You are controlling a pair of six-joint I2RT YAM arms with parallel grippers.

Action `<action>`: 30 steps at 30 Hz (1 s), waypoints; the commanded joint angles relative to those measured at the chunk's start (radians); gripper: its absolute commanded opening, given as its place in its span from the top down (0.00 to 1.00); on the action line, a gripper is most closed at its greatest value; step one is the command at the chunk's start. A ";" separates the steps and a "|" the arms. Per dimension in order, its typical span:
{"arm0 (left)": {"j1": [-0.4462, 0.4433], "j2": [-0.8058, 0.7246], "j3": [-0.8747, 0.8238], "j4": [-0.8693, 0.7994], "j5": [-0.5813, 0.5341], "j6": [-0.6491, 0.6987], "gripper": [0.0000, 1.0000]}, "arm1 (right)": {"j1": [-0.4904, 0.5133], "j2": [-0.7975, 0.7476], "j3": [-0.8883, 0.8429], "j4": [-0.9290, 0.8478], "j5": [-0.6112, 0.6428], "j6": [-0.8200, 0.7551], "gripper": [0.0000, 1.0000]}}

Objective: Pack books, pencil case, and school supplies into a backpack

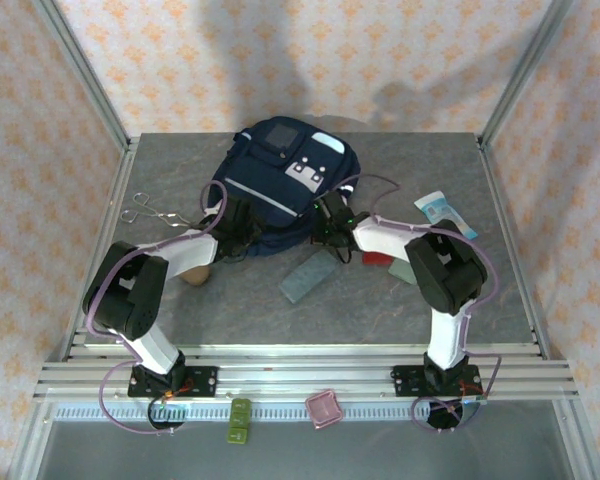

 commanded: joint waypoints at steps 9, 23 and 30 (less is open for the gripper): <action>0.024 0.098 -0.008 -0.089 -0.085 0.036 0.43 | -0.161 0.146 0.234 -0.099 0.325 0.017 1.00; 0.033 0.129 0.011 -0.129 -0.128 0.064 0.44 | -0.238 0.218 0.305 -0.099 0.394 0.080 1.00; 0.038 0.125 0.008 -0.123 -0.136 0.067 0.45 | -0.223 0.142 0.232 -0.059 0.319 0.107 1.00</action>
